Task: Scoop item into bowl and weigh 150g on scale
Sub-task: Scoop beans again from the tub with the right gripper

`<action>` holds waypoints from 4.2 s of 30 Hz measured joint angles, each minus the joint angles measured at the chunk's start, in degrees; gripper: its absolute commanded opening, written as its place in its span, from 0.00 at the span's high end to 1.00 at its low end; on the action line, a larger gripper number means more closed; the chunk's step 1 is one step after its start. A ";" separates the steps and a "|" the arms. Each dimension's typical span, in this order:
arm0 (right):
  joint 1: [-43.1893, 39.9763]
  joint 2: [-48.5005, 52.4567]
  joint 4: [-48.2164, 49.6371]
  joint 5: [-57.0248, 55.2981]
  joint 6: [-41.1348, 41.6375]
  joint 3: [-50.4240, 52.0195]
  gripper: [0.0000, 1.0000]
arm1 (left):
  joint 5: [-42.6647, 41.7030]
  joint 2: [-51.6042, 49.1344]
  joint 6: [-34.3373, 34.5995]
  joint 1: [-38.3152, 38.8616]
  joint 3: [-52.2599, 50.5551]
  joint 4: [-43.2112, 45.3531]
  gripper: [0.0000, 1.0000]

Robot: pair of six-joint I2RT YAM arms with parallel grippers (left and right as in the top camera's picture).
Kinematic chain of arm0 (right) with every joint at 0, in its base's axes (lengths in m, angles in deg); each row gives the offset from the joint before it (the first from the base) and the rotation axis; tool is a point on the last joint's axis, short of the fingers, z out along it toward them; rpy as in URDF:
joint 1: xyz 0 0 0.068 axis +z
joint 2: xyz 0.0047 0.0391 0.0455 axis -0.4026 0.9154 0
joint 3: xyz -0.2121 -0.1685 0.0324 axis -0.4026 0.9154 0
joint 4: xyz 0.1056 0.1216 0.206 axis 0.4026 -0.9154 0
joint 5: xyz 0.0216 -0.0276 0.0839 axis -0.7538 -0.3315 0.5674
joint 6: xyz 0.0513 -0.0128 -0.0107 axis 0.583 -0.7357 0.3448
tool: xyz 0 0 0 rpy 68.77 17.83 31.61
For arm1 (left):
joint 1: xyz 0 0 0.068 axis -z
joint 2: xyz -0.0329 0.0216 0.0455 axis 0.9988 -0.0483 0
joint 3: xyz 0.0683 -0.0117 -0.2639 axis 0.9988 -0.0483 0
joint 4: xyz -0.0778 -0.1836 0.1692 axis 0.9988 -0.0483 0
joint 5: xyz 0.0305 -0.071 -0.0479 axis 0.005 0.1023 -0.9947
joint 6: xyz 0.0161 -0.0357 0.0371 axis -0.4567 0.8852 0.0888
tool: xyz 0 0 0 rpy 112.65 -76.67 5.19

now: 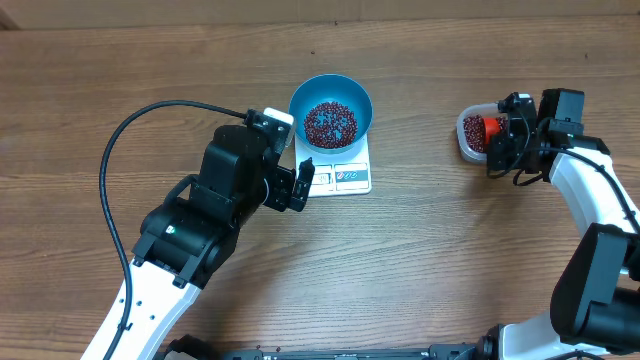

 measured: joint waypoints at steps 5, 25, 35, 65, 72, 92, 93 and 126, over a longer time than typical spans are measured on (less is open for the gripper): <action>0.00 0.15 -0.07 1.44 1.49 0.00 0.96 | 0.00 0.00 0.00 0.00 0.00 0.00 0.00; -7.54 3.52 -1.22 14.99 5.79 -0.96 0.96 | 0.00 0.00 0.00 0.00 0.00 0.00 0.00; -8.94 3.78 -1.14 16.41 6.97 -0.98 0.96 | 0.00 0.00 0.00 0.00 0.00 0.00 0.00; -11.65 6.99 0.48 26.29 10.97 -1.38 0.96 | 0.00 0.00 0.00 0.00 0.00 0.00 0.00; -13.70 9.05 1.18 31.52 12.00 -1.38 0.96 | 0.00 0.00 0.00 0.00 0.00 0.00 0.01; -19.12 11.78 2.38 40.76 12.22 -1.33 0.96 | 0.00 0.00 0.00 0.00 0.00 0.00 0.00; -19.12 11.78 2.38 41.07 12.22 -1.31 0.96 | 0.00 0.00 0.00 0.00 0.00 0.02 0.00; -23.96 12.41 -2.27 59.01 13.70 -0.61 0.96 | 0.00 0.00 0.00 0.00 0.00 0.00 0.01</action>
